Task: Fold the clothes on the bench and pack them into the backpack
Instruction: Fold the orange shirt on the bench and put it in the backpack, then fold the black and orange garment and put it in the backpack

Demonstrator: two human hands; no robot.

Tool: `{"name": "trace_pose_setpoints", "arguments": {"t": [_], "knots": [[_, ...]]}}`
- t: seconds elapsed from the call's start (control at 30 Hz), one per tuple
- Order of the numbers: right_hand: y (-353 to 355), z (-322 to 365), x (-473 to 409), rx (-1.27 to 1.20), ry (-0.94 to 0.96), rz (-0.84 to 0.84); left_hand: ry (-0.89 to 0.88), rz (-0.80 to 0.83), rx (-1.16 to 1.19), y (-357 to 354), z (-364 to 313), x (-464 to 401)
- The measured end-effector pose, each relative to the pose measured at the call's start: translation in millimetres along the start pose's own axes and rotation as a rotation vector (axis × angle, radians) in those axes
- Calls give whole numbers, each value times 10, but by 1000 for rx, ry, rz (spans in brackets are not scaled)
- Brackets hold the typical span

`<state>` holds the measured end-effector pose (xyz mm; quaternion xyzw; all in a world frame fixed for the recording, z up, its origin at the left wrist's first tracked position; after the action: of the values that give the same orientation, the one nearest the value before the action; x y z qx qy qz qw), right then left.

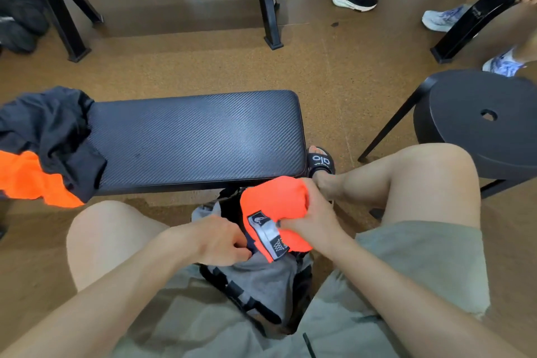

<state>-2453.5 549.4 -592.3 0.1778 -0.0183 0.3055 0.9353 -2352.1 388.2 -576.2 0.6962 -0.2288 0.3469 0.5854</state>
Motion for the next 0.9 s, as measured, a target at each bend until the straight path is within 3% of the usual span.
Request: {"name": "trace_pose_setpoints", "arguments": {"t": [0.07,0.17,0.27,0.33,0.47,0.53,0.63,0.7,0.83,0.9], "knots": [[-140,52,-75,177,50,70,-16,13,83,15,-3,95],[-531,-7,-164,571,110,363,-39,-68,139,154,47,194],[-940,-259,-199,842,1,626,-27,-119,154,241,98,185],[-1145,-446,-260,850,-124,665,-23,-143,160,263,87,184],[-1347,-732,-315,620,-432,626,-20,-182,181,302,192,174],[-1351,-808,-310,661,-495,680,-20,-194,232,337,291,179],[-1188,-526,-382,804,-421,739,-37,-230,304,477,442,177],[-1041,-117,-491,863,-272,785,-23,-299,357,636,633,181],[-738,658,-825,966,-67,811,154,-521,486,927,1331,220],[-677,992,-1048,1007,20,738,294,-707,552,1049,1754,306]]}}
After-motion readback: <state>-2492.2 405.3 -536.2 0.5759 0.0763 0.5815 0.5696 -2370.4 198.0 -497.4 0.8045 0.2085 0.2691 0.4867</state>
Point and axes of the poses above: each hand's wrist, its own x-axis away from the middle knuckle, its own y-axis out of the back of the hand, z = x × y, the point moved 7 cm from there along -x, towards the middle knuckle, and after that the axes turned 12 degrees about y, right-handed, at the moved point
